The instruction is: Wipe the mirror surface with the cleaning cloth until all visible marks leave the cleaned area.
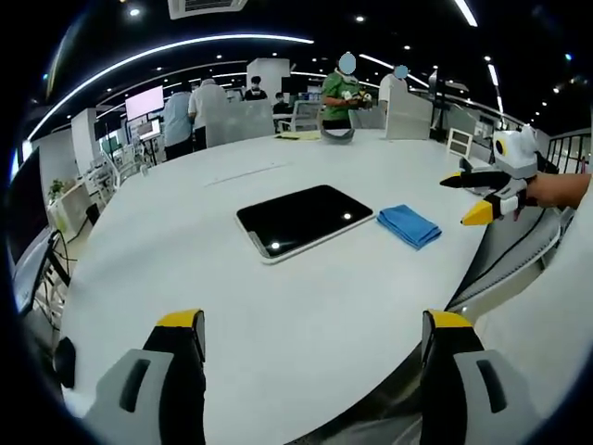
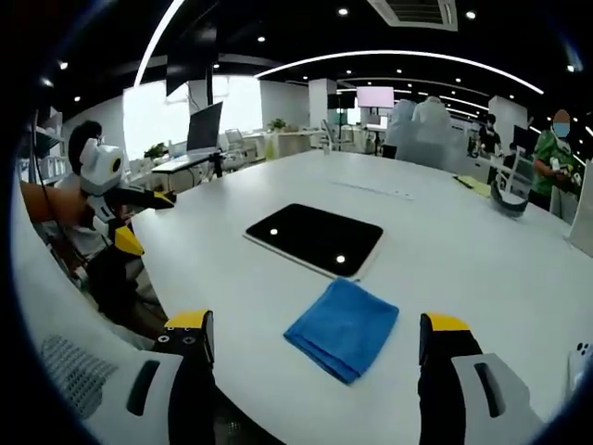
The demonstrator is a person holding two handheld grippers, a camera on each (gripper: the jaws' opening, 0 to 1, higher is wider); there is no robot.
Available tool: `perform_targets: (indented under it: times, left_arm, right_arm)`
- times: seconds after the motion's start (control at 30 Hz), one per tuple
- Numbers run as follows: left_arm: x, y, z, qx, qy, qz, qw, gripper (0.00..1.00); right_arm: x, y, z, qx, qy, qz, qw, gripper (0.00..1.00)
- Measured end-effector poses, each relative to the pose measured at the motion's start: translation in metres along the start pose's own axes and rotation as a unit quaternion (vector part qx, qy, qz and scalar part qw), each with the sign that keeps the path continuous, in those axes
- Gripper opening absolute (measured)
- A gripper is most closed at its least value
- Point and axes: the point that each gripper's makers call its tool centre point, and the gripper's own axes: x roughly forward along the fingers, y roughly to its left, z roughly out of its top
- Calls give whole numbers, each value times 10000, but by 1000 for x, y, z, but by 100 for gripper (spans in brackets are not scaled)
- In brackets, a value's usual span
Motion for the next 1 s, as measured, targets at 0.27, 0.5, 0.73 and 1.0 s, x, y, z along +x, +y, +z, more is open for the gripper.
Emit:
perform_targets:
  times: [0.27, 0.5, 0.73, 1.0]
  left_arm:
    - [-1, 1, -1, 7, 32, -7, 10000, 98]
    - [-2, 0, -3, -16, 51, -2, 10000, 97]
    - [-3, -2, -2, 8, 47, 7, 10000, 97]
    - [-8, -4, -3, 20, 44, 16, 10000, 97]
  right_arm:
    - [2, 1, -1, -20, 40, 1, 10000, 90]
    - [0, 0, 0, -18, 13, -8, 10000, 89]
    - [-1, 3, -3, 8, 28, 36, 10000, 88]
    - [-2, 7, 0, -46, 11, 94, 9999, 88]
